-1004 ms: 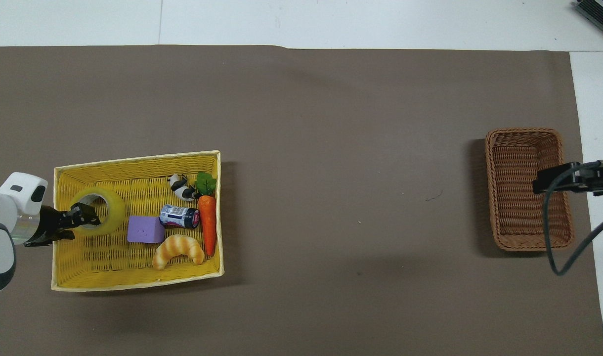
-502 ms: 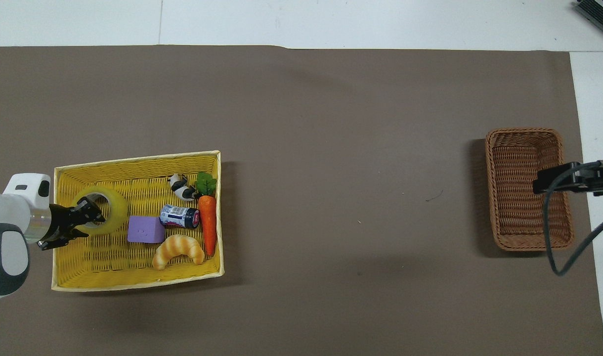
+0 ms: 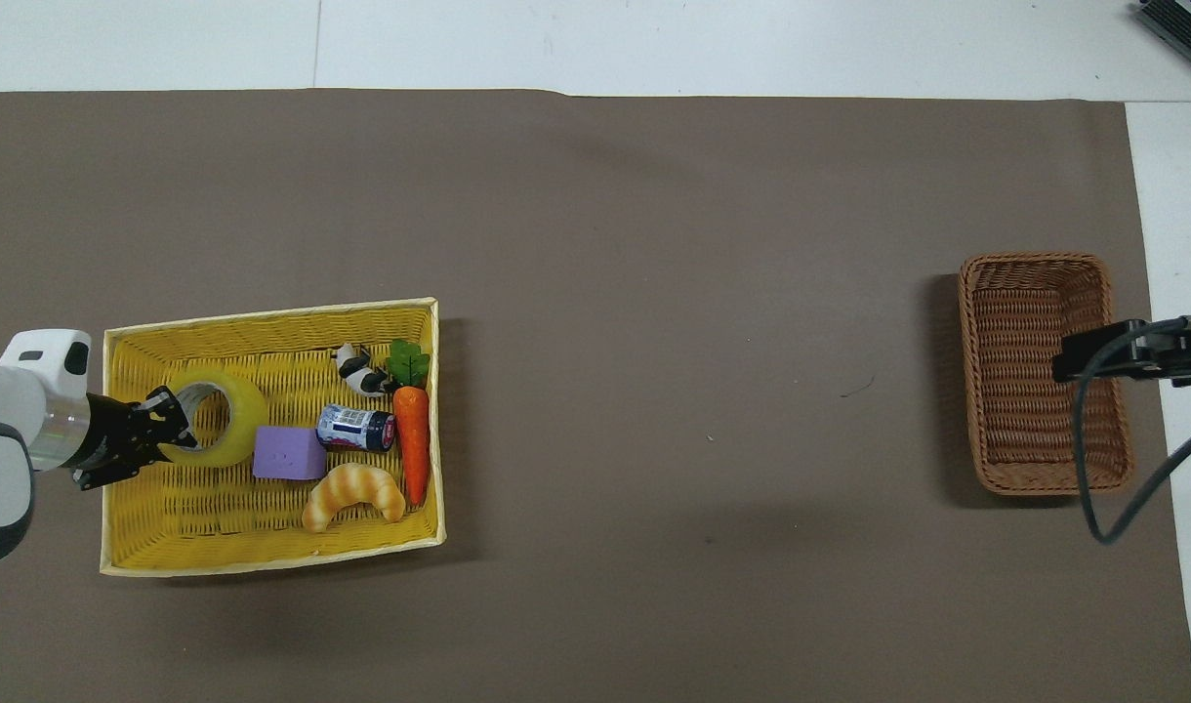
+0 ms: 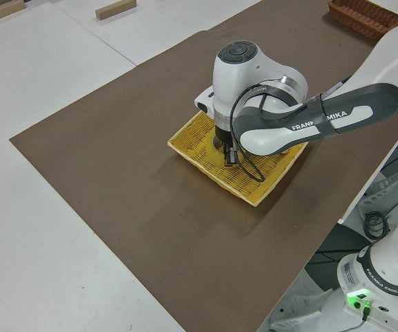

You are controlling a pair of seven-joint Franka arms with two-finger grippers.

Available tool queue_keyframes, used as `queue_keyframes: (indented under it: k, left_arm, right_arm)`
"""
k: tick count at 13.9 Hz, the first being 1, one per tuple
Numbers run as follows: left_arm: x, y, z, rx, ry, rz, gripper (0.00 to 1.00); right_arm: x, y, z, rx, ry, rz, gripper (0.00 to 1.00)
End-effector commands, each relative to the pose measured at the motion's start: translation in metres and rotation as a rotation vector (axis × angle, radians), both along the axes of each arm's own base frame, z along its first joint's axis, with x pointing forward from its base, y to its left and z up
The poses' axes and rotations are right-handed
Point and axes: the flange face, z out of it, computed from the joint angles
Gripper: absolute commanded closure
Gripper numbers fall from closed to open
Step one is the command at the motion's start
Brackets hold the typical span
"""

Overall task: Move tape to another basket
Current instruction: 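Lift the tape with the left gripper while the right gripper approaches it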

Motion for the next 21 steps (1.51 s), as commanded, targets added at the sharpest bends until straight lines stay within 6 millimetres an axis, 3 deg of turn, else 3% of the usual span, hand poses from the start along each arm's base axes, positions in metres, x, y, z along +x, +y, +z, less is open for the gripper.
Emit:
queue_keyframes:
  k: [1, 4, 6, 9, 13, 14, 19, 21]
  left_arm:
    - [0.023, 0.003, 0.043, 0.011, 0.019, -0.067, 1.00]
    - [0.046, 0.002, 0.085, 0.013, -0.004, -0.128, 1.00]
    - [0.071, 0.001, 0.103, 0.016, 0.002, -0.171, 1.00]
    - [0.101, -0.019, 0.122, 0.044, 0.015, -0.285, 1.00]
    - [0.109, -0.042, 0.166, 0.042, -0.068, -0.423, 1.00]
    - [0.110, -0.050, 0.168, 0.041, -0.066, -0.436, 1.00]
    - [0.095, -0.155, 0.178, 0.031, -0.042, -0.610, 1.00]
    - [0.076, -0.194, 0.200, 0.034, -0.079, -0.662, 1.00]
  right_arm:
    - [-0.007, -0.003, 0.001, 0.022, 0.002, 0.013, 0.00]
    - [-0.007, -0.002, 0.001, 0.022, 0.003, 0.029, 0.00]
    - [-0.007, 0.007, 0.002, 0.022, 0.003, 0.062, 0.00]
    - [-0.008, 0.016, 0.002, 0.024, 0.009, 0.072, 0.00]
    - [-0.009, 0.030, 0.003, 0.211, 0.013, 0.058, 0.00]
    - [-0.011, 0.035, 0.005, 0.258, 0.009, 0.055, 0.00]
    - [-0.009, 0.056, 0.002, 0.378, -0.007, 0.034, 0.00]
    - [-0.008, 0.062, -0.001, 0.414, -0.003, 0.023, 0.00]
